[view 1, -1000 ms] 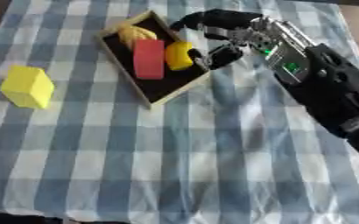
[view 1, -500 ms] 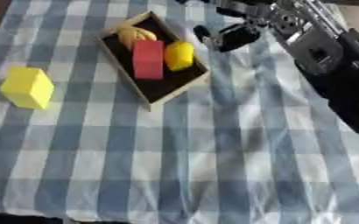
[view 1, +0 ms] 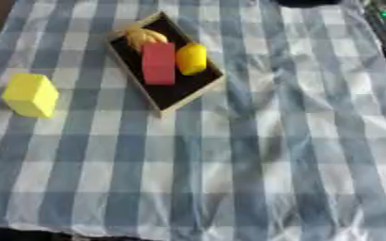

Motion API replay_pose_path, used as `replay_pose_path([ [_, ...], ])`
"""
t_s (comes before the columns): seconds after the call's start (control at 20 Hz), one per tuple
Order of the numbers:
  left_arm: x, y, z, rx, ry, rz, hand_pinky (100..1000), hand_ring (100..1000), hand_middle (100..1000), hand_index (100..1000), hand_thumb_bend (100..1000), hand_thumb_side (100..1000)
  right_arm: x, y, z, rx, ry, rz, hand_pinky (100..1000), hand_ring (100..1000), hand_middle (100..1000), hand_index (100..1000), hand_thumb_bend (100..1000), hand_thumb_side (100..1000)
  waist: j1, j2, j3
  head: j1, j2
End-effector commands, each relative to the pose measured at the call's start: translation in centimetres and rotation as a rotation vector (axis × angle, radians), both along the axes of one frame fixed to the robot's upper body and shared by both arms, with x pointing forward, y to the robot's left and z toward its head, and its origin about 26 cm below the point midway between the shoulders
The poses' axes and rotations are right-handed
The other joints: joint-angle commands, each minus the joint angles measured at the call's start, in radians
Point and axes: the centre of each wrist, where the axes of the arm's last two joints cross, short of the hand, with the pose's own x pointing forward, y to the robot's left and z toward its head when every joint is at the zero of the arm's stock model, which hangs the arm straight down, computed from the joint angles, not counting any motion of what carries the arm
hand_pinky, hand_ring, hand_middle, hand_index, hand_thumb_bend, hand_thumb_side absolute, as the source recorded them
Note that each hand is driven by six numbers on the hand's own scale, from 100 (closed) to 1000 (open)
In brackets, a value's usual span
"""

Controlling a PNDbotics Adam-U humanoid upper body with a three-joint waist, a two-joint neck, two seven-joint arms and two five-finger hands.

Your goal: Pick up objects on the table and place them in the box.

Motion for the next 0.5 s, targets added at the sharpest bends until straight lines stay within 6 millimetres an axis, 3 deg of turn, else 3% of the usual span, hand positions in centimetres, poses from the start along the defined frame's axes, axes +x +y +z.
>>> replay_pose_path([
  [0.05, -0.4, 0.5, 3.2, 0.336, 0.050, 0.091, 890, 876, 876, 922, 500, 379, -2.2, -1.4, 2.3, 0.112, -0.137, -0.043, 950, 925, 821, 892, 100, 423, 0.023, -0.040, -0.005, 0.010, 0.004],
  [0.15, 0.2, 0.6, 4.2, 0.504, 0.159, 0.105, 917, 896, 886, 933, 520, 378, -2.5, -2.1, 2.3, 0.160, -0.167, -0.064, 951, 922, 818, 885, 100, 424, 0.028, -0.044, -0.010, 0.015, 0.005],
  [0.5, 3.1, 2.4, 4.7, 0.873, 0.513, 0.147, 950, 913, 872, 935, 720, 210, -2.5, -2.7, 1.5, 0.218, -0.152, -0.118, 953, 915, 812, 874, 100, 454, 0.042, -0.048, -0.018, 0.023, 0.005],
])
